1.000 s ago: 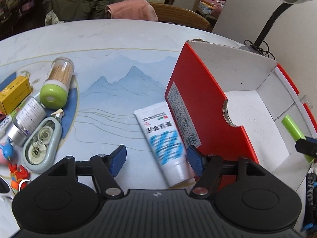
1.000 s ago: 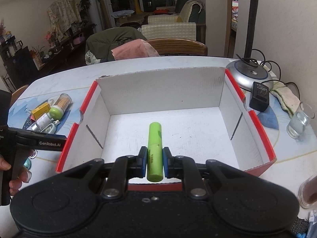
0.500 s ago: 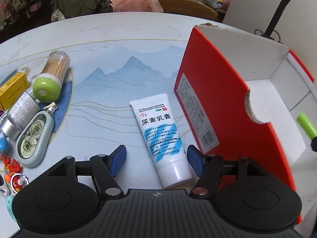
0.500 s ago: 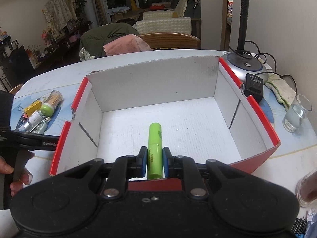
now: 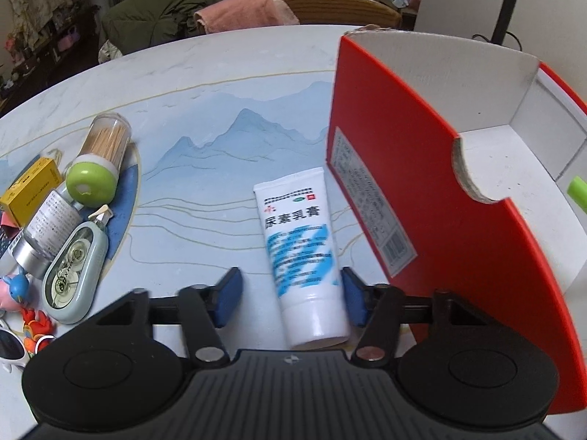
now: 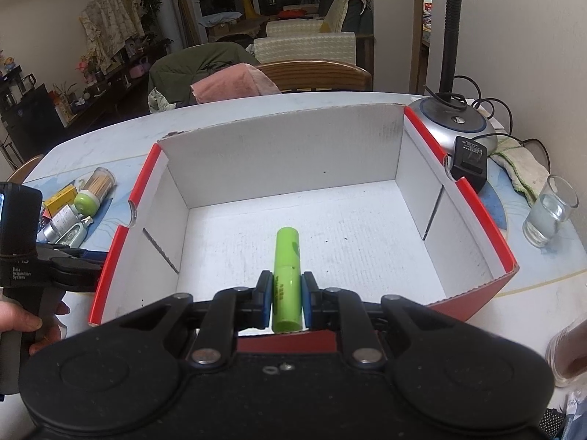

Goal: Organize rigid objects
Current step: 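Carry the tube and lip-balm stick with both tools over the red shoebox, then lower both held items into the shoebox and open both tools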

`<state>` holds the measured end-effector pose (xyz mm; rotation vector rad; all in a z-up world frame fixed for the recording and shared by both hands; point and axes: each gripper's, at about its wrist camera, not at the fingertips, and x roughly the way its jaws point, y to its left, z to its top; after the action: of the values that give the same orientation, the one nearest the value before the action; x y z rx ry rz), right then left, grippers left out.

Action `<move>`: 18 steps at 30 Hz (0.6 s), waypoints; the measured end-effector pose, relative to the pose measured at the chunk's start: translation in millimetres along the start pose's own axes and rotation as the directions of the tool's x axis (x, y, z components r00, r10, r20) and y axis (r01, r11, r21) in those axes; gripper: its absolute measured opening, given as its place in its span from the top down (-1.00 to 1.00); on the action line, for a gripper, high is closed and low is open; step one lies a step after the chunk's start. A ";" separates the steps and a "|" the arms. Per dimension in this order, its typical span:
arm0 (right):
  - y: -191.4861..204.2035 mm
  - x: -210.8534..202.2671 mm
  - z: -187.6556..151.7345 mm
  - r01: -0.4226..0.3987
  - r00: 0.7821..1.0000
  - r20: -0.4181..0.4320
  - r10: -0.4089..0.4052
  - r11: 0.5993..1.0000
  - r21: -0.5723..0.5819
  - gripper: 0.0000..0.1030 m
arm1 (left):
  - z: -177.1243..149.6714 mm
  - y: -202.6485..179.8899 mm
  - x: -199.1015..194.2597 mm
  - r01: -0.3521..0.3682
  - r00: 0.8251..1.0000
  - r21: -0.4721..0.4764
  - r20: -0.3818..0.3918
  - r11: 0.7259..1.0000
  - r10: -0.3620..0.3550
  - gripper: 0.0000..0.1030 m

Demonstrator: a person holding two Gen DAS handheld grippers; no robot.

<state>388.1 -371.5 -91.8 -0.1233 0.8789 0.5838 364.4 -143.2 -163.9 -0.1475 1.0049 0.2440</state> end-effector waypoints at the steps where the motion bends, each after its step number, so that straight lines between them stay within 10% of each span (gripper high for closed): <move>1: -0.1 -0.1 0.0 0.000 1.000 0.000 0.000 1.000 0.000 0.71 | 0.1 -1.0 -1.0 0.005 1.000 0.002 0.002 1.000 -0.005 0.28; 18: 1.8 -8.4 11.0 -0.017 0.999 0.044 0.017 1.000 0.000 0.71 | 15.9 20.0 -66.5 0.068 0.994 -0.066 0.095 0.995 -0.061 0.30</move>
<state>390.6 -369.9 -78.2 -0.1027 0.8379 0.5998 337.9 -129.1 -99.2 -0.2296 0.8982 0.2248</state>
